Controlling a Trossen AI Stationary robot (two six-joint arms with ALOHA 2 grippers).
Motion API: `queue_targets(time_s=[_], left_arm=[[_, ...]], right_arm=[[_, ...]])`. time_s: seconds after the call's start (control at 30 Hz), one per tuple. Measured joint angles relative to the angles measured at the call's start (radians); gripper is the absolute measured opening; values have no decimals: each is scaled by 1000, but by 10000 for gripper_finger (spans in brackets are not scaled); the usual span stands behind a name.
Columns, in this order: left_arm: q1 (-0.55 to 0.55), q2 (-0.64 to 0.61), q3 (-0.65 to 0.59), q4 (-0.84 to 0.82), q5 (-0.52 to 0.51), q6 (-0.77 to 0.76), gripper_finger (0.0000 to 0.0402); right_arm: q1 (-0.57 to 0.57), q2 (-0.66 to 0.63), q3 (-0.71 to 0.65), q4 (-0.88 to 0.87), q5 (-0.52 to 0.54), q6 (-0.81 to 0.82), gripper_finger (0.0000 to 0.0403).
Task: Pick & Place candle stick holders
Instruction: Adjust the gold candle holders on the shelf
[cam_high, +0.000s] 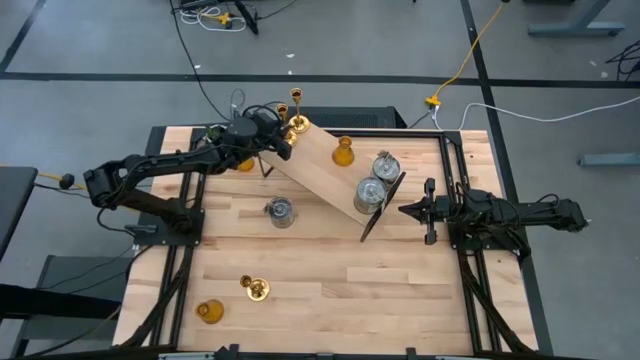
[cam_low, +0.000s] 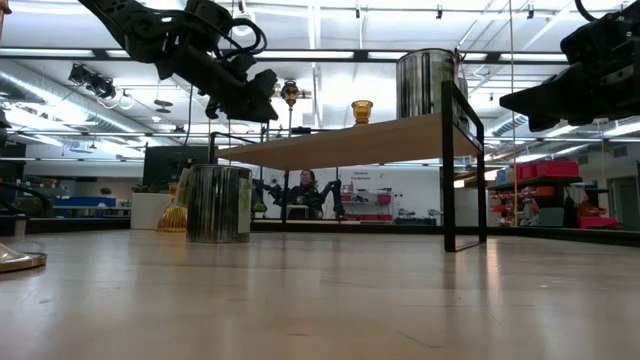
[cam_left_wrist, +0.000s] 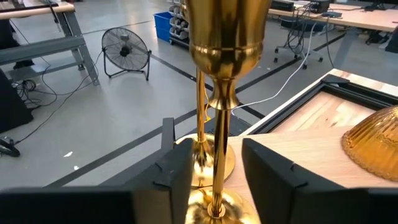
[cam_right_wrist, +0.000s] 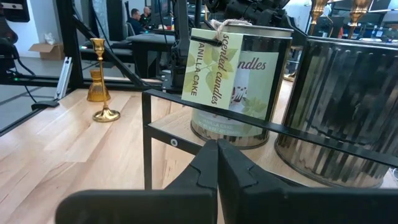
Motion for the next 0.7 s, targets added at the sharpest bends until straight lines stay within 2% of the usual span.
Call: queue_targets(time_s=[0.23, 0.7], left_arm=[[-6, 0, 0, 1, 0, 7, 202], [-24, 0, 1, 33, 0, 50, 262]], right_arm=[[0, 0, 0, 0, 0, 0, 3], [0, 0, 0, 0, 0, 0, 3]])
